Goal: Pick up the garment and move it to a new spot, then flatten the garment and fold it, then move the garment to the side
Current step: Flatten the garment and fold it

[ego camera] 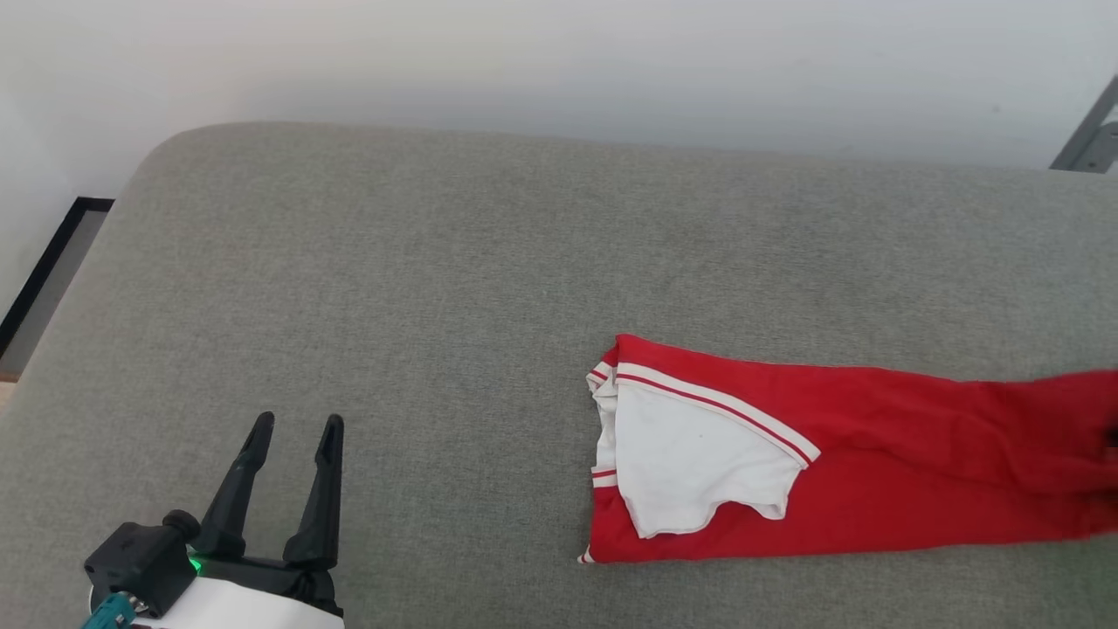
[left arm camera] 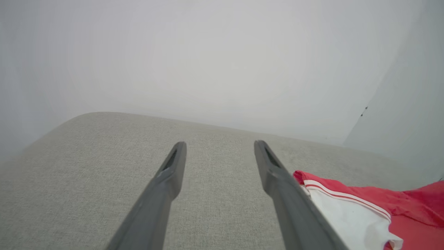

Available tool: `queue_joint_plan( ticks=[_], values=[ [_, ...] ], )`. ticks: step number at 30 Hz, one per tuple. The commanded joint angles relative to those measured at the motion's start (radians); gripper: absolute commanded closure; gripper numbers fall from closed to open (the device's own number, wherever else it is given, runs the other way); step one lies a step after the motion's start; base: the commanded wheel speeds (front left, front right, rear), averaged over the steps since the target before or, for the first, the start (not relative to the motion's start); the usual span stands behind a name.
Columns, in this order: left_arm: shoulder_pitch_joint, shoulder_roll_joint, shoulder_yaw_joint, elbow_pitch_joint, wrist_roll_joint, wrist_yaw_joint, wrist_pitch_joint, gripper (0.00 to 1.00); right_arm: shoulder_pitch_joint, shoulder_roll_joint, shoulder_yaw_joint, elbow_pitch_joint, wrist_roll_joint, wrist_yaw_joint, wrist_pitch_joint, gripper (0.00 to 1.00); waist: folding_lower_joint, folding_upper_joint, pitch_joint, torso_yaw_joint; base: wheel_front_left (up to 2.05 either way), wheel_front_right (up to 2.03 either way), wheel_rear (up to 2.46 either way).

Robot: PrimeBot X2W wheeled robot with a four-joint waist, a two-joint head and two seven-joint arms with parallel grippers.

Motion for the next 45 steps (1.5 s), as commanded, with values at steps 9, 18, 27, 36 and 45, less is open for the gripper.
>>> queue_joint_plan(
  ticks=[9, 18, 27, 36, 45],
  values=[
    [0.011, -0.017, 0.007, 0.003, 0.012, -0.022, -0.005, 0.0, 0.088, 0.131, 0.12, -0.349, 0.05, -0.001, 0.086, 1.0, 0.0, -0.0001, -0.012, 0.015, 0.0, 0.0, 0.0],
    [-0.022, -0.021, -0.019, 0.02, 0.002, -0.033, -0.004, 0.0, 0.06, 0.258, 0.266, -0.434, 0.012, -0.001, 0.107, 1.0, 0.0, -0.0001, -0.013, 0.092, 0.0, 0.0, 0.0],
    [-0.063, -0.032, -0.06, 0.052, -0.011, -0.042, -0.005, 0.0, -0.024, 0.335, 0.393, -0.273, -0.002, -0.001, 0.037, 1.0, 0.0, -0.0001, -0.011, 0.175, 0.0, 0.0, 0.0],
    [-0.044, -0.037, -0.035, 0.052, -0.027, -0.046, -0.005, 0.0, -0.077, 0.304, 0.467, -0.22, 0.037, -0.001, 0.003, 0.0, 0.0, -0.0001, -0.02, 0.167, 0.0, 0.0, 0.0],
    [-0.012, -0.025, 0.024, 0.035, -0.023, -0.048, -0.004, 0.0, -0.047, 0.237, 0.413, -0.382, 0.101, -0.001, -0.04, 0.0, 0.0, -0.0001, -0.036, 0.075, 0.0, 0.0, 0.0]
  ],
)
